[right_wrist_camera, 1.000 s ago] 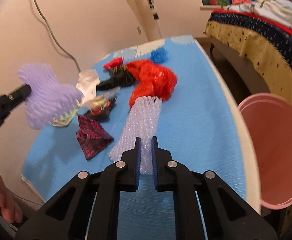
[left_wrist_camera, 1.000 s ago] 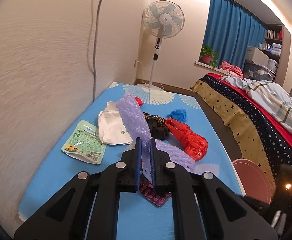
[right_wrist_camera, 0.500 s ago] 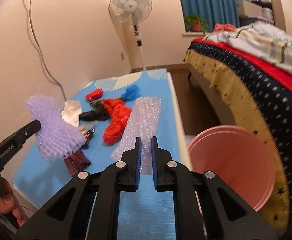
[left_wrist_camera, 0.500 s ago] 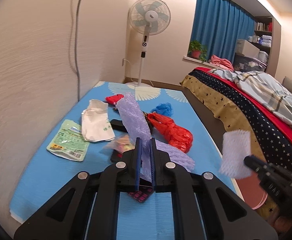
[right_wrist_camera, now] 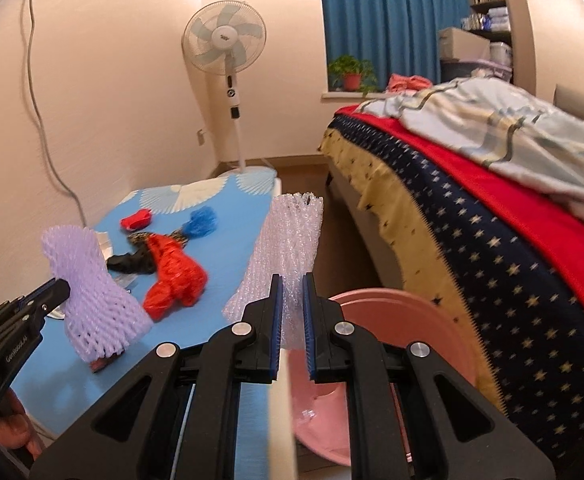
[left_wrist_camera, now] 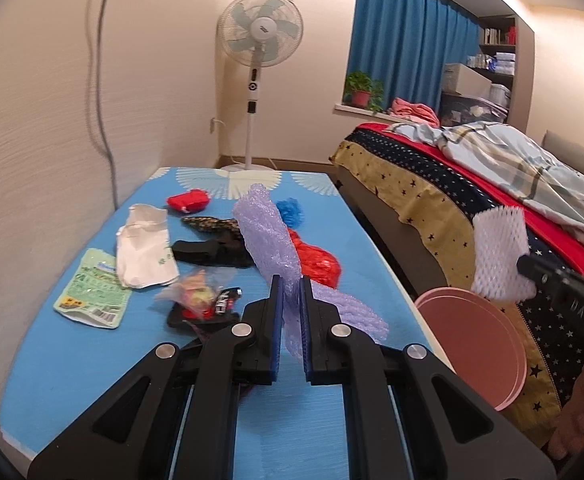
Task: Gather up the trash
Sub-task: 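Carry both foam nets to the pink bin and open both grippers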
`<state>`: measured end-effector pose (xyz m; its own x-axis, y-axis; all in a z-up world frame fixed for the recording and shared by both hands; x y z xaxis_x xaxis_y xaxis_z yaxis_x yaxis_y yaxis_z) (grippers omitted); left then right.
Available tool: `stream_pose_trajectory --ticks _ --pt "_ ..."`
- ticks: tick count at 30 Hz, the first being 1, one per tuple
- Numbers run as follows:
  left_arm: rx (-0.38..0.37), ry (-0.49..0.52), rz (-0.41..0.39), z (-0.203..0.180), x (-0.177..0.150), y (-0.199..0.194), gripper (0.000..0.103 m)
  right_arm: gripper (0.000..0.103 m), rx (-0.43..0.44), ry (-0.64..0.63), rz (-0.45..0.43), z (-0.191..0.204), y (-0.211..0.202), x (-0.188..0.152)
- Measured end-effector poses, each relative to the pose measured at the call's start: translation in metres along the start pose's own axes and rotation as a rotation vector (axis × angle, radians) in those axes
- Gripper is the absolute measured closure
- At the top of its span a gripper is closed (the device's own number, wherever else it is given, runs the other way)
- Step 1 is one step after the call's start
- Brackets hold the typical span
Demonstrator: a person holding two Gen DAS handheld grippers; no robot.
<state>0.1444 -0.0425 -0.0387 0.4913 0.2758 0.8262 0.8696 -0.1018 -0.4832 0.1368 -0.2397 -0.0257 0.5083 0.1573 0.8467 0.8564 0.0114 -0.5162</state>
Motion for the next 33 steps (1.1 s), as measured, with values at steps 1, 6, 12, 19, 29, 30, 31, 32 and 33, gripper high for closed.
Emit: stream_pose_trajectory --ticks 1,6,12,19,29,30,31,32,33 --pt "-0.005 0.002 0.002 -0.003 -0.001 0.001 0.095 0.093 -0.009 -0.004 -0.003 -0.002 -0.001 0.002" --pt "-0.033 0.016 0.013 -0.021 -0.005 0.010 0.095 0.093 -0.049 -0.020 -0.014 -0.017 -0.006 0.007" --pt "-0.074 0.036 0.031 -0.046 -0.013 0.022 0.095 0.093 -0.081 -0.002 0.001 -0.035 -0.006 0.002" --pt "-0.137 0.067 0.057 -0.081 -0.024 0.035 0.095 0.093 -0.123 0.035 0.024 -0.060 -0.009 -0.006" --pt "-0.245 0.085 0.132 -0.124 -0.043 0.058 0.095 0.093 -0.155 0.103 0.072 -0.086 -0.005 -0.021" --pt "-0.252 0.089 0.139 -0.127 -0.045 0.060 0.095 0.093 -0.158 0.107 0.076 -0.088 -0.005 -0.023" --pt "-0.258 0.094 0.146 -0.131 -0.047 0.062 0.095 0.093 -0.162 0.114 0.079 -0.090 -0.004 -0.024" --pt "-0.263 0.097 0.152 -0.133 -0.048 0.064 0.095 0.093 -0.166 0.118 0.081 -0.092 -0.004 -0.025" --pt "-0.271 0.102 0.161 -0.138 -0.051 0.067 0.095 0.093 -0.169 0.120 0.083 -0.094 -0.004 -0.026"
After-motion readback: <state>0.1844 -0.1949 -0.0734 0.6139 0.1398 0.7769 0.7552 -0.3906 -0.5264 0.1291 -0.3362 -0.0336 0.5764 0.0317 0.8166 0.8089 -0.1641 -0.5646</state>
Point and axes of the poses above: each gripper's, at about its wrist camera, not at the fingertips, and y roughly the way its jaws point, z to its left, x to its top, the point moved 10 cm from there along y, roughly the way its jaws point, and after that the axes turned 12 degrees about -y, right-handed, at the moved point
